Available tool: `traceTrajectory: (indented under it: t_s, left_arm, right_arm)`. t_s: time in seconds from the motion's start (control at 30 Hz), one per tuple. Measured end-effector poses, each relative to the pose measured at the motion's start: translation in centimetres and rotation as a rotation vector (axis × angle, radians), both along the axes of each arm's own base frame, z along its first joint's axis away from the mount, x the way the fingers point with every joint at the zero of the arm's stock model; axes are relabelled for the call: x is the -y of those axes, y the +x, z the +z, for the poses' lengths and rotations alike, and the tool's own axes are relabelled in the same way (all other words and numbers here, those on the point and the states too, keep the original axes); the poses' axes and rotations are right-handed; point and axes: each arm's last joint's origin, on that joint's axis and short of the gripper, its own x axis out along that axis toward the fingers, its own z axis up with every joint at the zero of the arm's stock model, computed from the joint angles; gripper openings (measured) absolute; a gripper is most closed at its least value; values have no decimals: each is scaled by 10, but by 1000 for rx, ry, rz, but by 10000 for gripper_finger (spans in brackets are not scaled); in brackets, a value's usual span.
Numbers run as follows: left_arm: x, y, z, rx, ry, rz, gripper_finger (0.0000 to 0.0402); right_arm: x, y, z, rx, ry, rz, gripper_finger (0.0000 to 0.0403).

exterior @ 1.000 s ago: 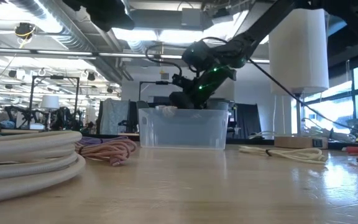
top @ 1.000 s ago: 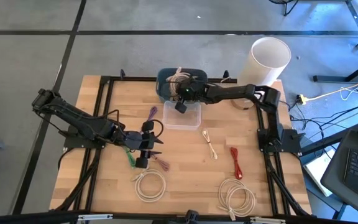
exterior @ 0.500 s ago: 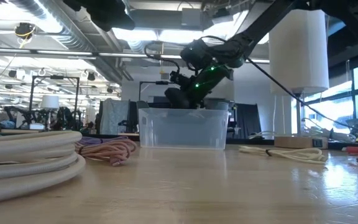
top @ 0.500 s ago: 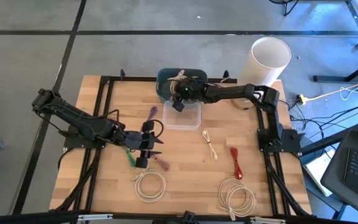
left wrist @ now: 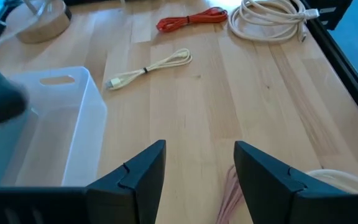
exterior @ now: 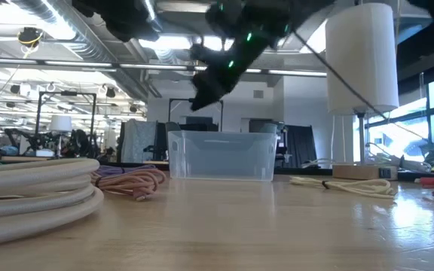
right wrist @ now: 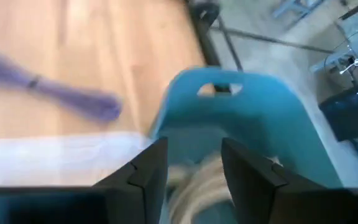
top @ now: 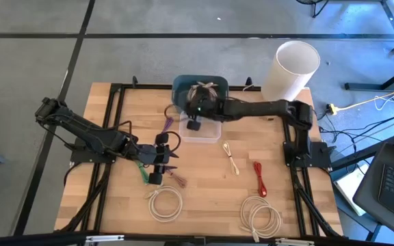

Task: Pick & Place USB Port
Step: Put the brown HDMI cable into the blue bin

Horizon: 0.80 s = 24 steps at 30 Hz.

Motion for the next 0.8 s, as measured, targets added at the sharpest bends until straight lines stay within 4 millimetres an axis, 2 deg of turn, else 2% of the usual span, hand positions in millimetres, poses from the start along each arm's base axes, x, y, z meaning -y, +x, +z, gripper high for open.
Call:
traceTrajectory:
  t_s: [0.17,0.37,0.43,0.57,0.8]
  left_arm:
    - [3,-2,-1,-15,-23,9,184]
    - [6,-2,0,-4,-42,15,184]
    - [6,-2,0,-2,-48,25,184]
    - [5,-2,0,0,-55,44,184]
    - [5,-3,-1,-3,-46,39,184]
  right_arm:
    - [-63,-27,28,-136,65,98,124]
    - [-137,-62,37,-286,406,219,110]
    - [-160,-71,33,-348,494,239,108]
    - [-200,-94,18,-466,541,204,108]
    - [-251,-144,-17,-601,615,-62,108]
